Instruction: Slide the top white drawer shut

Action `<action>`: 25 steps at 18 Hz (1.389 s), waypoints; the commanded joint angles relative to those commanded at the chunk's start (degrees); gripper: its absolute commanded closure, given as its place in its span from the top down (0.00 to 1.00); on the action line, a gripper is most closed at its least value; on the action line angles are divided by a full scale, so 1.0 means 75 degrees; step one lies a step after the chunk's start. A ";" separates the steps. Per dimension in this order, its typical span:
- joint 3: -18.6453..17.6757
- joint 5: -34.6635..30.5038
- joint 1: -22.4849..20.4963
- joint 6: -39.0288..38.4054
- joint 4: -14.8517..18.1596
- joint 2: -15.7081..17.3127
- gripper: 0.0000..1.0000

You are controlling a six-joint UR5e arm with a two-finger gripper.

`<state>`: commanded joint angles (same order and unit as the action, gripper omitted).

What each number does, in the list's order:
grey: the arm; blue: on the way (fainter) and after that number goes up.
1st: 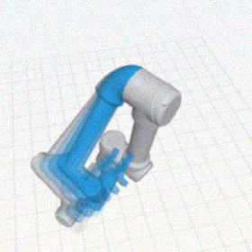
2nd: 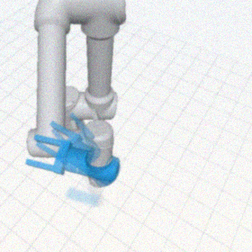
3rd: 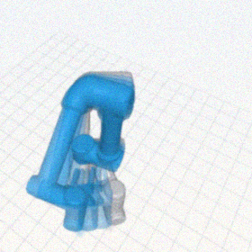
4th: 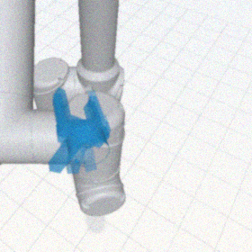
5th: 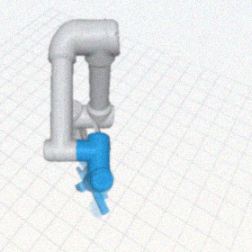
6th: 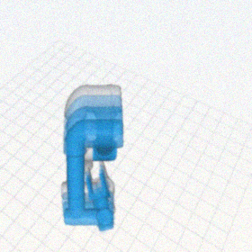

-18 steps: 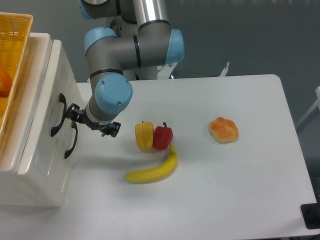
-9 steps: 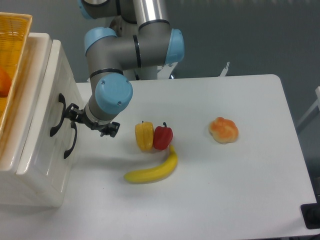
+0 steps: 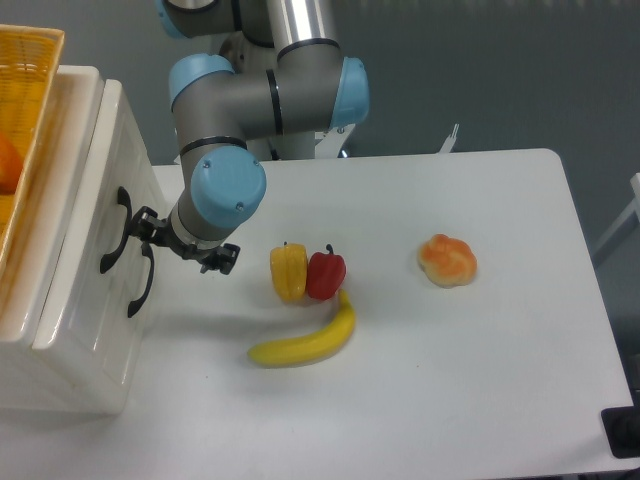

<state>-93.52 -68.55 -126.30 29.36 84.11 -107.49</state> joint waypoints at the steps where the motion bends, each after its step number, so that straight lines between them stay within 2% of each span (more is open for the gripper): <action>1: 0.0000 0.0012 0.0000 0.0000 0.0000 0.0000 1.00; 15: 0.0116 -0.0140 -0.0117 0.0070 0.0000 -0.0012 1.00; 18: 0.0327 -0.0643 -0.0491 0.0222 0.0000 0.0023 1.00; 23: 0.0632 -0.0738 -0.1591 0.1439 -0.0012 0.0058 1.00; 25: 0.0726 -0.1053 -0.2037 0.1931 -0.0023 0.0164 1.00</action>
<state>-88.07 -76.45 -141.58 43.84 83.94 -106.26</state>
